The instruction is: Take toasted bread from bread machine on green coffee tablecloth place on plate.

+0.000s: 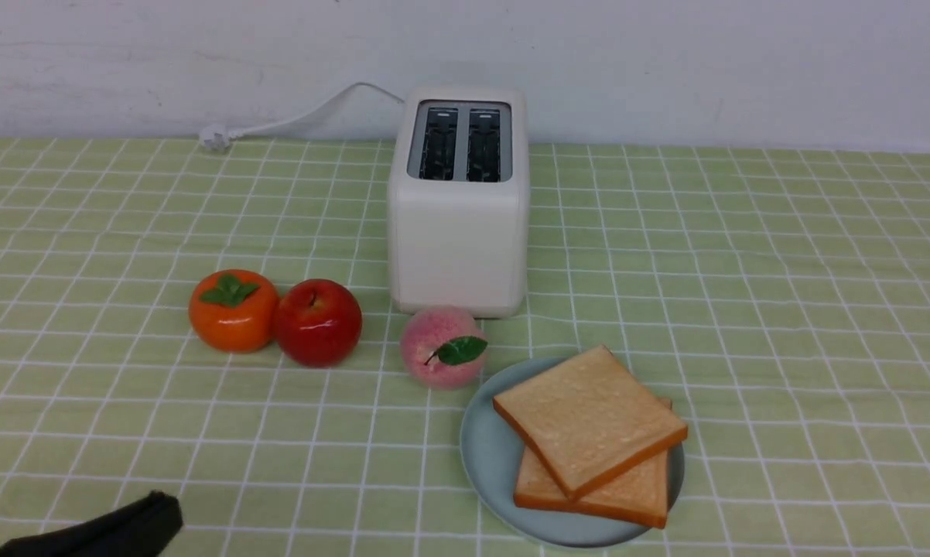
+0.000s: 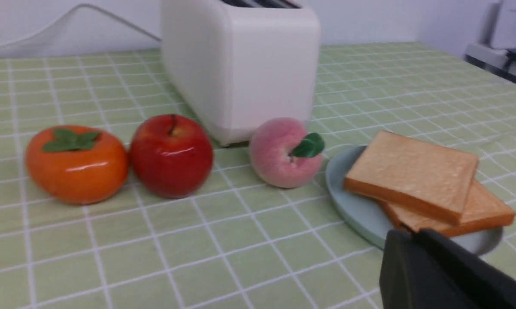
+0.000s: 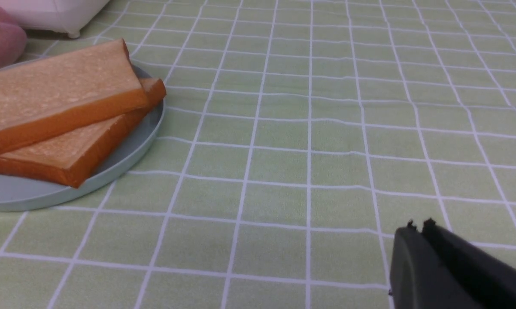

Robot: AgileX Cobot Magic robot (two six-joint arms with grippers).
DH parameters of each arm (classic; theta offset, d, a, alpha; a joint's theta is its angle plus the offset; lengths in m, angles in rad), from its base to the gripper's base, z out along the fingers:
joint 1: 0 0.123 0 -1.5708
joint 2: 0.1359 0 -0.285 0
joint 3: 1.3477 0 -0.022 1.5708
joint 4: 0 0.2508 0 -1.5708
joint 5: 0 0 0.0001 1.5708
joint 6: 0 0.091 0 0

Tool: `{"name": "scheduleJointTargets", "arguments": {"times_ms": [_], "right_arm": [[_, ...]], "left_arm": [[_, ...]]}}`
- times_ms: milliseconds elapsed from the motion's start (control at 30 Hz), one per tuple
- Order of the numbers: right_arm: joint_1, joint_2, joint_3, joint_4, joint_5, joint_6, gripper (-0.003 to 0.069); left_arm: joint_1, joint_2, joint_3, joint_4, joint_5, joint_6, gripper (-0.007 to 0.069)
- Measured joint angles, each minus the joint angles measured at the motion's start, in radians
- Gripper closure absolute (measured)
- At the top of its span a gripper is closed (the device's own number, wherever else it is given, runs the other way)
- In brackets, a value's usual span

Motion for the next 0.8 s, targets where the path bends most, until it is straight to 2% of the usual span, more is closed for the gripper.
{"name": "scheduleJointTargets", "arguments": {"times_ms": [233,333,433,633,800], "right_arm": [[0.0,0.0,0.0,0.0,0.0,0.0,0.0625],[0.0,0.0,0.0,0.0,0.0,0.0,0.0624],[0.0,0.0,0.0,0.0,0.0,0.0,0.062],[0.0,0.0,0.0,0.0,0.0,0.0,0.0616],[0.0,0.0,0.0,0.0,0.0,0.0,0.0608]], "left_arm": [[0.227,-0.199,0.0,0.02,0.237,-0.081,0.0638],[0.281,-0.268,0.019,0.021,0.283,-0.083,0.0638],[0.313,-0.352,0.063,0.018,0.308,-0.084,0.0638],[0.341,-0.418,0.08,-0.009,0.54,-0.086,0.0638],[0.341,-0.418,0.08,-0.011,0.546,-0.087,0.0638]]}}
